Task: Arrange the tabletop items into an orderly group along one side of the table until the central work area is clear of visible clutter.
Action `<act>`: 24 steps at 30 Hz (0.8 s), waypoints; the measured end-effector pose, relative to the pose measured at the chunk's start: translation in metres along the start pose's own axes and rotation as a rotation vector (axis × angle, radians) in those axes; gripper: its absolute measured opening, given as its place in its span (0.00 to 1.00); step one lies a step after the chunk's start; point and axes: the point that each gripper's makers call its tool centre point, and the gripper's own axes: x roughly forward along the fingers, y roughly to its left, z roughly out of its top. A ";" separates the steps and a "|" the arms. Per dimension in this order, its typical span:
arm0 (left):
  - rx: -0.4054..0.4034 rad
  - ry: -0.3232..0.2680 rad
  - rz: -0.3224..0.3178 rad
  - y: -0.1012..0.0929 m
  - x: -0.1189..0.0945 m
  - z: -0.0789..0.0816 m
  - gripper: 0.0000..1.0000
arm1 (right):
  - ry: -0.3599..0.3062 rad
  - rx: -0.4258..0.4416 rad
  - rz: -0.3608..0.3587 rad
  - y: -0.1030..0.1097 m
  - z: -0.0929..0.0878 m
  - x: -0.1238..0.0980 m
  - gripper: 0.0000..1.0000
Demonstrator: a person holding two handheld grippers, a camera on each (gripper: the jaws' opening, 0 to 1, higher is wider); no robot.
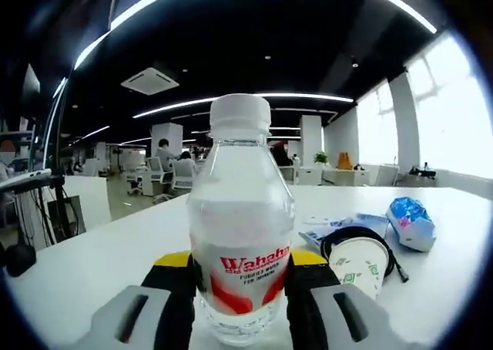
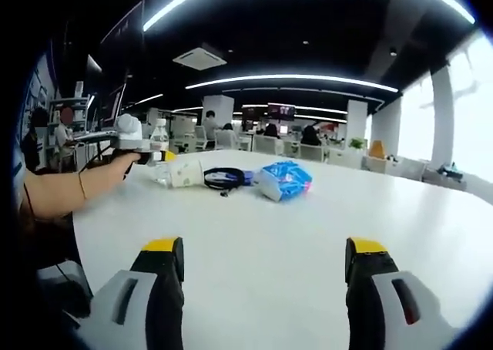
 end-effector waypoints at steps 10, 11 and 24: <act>0.010 -0.006 -0.120 0.001 0.005 0.001 0.44 | -0.001 -0.016 0.003 0.002 0.002 0.001 0.82; 0.010 -0.005 -0.139 0.000 0.005 0.001 0.44 | 0.002 -0.017 0.001 0.002 0.002 0.001 0.82; 0.029 0.001 -0.295 0.001 0.011 0.001 0.44 | 0.051 -0.061 -0.004 0.003 -0.007 0.000 0.82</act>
